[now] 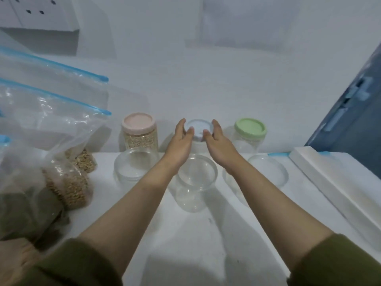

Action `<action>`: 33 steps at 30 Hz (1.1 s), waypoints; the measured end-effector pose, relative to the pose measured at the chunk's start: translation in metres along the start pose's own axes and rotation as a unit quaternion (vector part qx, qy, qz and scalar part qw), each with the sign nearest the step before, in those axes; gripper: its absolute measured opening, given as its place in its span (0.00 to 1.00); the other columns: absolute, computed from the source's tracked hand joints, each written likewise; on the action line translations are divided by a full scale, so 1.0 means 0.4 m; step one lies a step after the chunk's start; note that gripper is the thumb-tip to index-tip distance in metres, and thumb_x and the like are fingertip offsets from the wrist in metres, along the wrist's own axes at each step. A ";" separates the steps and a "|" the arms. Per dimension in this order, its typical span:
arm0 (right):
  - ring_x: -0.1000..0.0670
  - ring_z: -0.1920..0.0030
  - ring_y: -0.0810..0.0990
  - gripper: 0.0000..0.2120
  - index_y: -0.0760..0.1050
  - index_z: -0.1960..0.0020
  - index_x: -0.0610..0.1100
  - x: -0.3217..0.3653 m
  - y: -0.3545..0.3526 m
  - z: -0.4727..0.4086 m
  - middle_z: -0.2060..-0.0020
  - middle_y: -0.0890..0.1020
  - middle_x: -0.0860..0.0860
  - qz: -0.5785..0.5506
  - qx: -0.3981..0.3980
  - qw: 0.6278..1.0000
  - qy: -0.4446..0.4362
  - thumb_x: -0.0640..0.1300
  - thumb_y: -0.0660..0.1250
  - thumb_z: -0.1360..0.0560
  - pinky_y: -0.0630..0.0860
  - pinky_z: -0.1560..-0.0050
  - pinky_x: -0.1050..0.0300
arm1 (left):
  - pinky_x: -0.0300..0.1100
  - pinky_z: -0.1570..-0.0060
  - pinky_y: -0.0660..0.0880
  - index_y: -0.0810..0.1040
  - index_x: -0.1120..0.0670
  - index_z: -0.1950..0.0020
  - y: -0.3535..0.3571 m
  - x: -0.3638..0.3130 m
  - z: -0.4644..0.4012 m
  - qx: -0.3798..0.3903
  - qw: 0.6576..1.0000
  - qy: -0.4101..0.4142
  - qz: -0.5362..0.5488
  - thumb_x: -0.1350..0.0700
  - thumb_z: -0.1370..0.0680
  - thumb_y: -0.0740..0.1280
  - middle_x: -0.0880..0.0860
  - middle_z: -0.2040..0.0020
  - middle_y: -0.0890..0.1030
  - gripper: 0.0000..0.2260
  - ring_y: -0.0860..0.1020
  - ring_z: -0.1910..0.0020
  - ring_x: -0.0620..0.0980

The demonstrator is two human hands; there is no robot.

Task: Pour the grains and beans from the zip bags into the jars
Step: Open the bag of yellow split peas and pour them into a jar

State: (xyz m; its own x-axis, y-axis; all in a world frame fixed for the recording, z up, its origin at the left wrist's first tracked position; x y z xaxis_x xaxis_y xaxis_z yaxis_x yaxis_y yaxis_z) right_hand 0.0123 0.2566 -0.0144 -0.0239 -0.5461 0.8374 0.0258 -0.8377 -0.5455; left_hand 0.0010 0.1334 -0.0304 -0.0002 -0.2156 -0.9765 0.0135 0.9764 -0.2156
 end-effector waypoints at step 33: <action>0.60 0.39 0.77 0.23 0.69 0.35 0.63 -0.089 0.041 0.693 0.38 0.76 0.57 -0.245 -0.058 0.958 -0.134 0.66 0.67 0.28 0.76 0.37 0.57 | 0.36 0.48 0.75 0.66 0.37 0.34 0.004 -0.006 0.746 -0.118 0.990 0.041 0.064 0.46 0.19 0.60 0.41 0.47 0.76 0.14 0.78 0.47 0.39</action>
State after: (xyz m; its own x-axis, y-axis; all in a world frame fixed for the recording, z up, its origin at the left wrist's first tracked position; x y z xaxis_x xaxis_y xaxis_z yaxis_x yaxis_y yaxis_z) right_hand 0.2907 0.2647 -0.0438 0.2539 -0.0780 0.9641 -0.0351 -0.9968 -0.0714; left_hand 0.2995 0.1316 -0.0274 -0.0940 -0.0970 -0.9908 -0.2155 0.9736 -0.0749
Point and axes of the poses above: each hand's wrist, its own z-axis away from the middle knuckle, its own y-axis out of the palm, x = y × z, the point moved 2 cm from there along -z, towards the middle knuckle
